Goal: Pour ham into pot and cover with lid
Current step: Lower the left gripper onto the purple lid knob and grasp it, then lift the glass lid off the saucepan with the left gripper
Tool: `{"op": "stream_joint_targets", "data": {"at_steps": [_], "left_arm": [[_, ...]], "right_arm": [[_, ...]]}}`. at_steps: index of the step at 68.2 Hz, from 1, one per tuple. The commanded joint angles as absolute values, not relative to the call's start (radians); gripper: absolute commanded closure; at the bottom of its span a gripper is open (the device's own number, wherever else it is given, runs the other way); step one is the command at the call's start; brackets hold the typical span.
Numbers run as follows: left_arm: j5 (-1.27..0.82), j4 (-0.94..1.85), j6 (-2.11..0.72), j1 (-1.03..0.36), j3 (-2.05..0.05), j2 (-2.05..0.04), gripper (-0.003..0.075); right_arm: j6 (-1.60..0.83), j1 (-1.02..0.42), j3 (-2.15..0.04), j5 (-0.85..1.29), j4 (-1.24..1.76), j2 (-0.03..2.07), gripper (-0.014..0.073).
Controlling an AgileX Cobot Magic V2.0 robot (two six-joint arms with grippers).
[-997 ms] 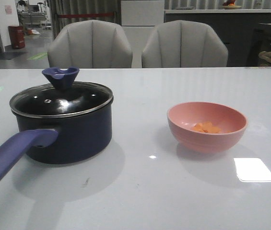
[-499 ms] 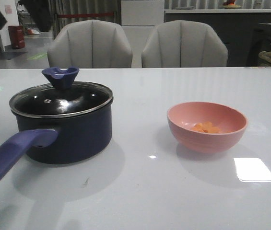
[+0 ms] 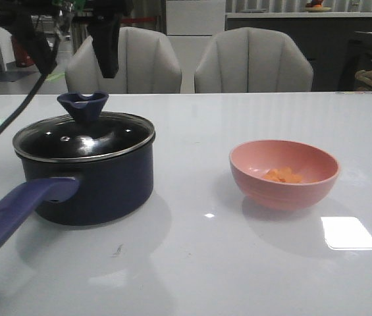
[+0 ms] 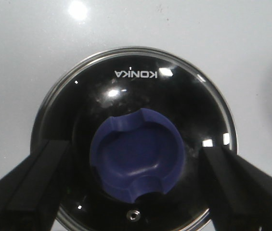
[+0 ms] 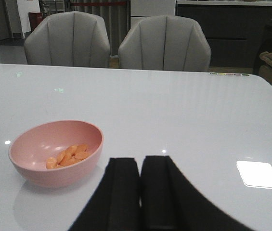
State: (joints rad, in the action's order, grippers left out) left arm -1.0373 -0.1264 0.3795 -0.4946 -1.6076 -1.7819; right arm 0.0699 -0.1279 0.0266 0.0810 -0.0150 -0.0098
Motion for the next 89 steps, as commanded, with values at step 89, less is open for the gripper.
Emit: {"op": "stream_joint_targets", "data": {"at_steps": [89], "left_arm": [[-1.035,-0.082,0.462,-0.481,-1.693,-1.822,0.0423]], "right_arm": [[0.072,-0.123,0.021,-0.007,-0.025,-0.031,0.0447]]}}
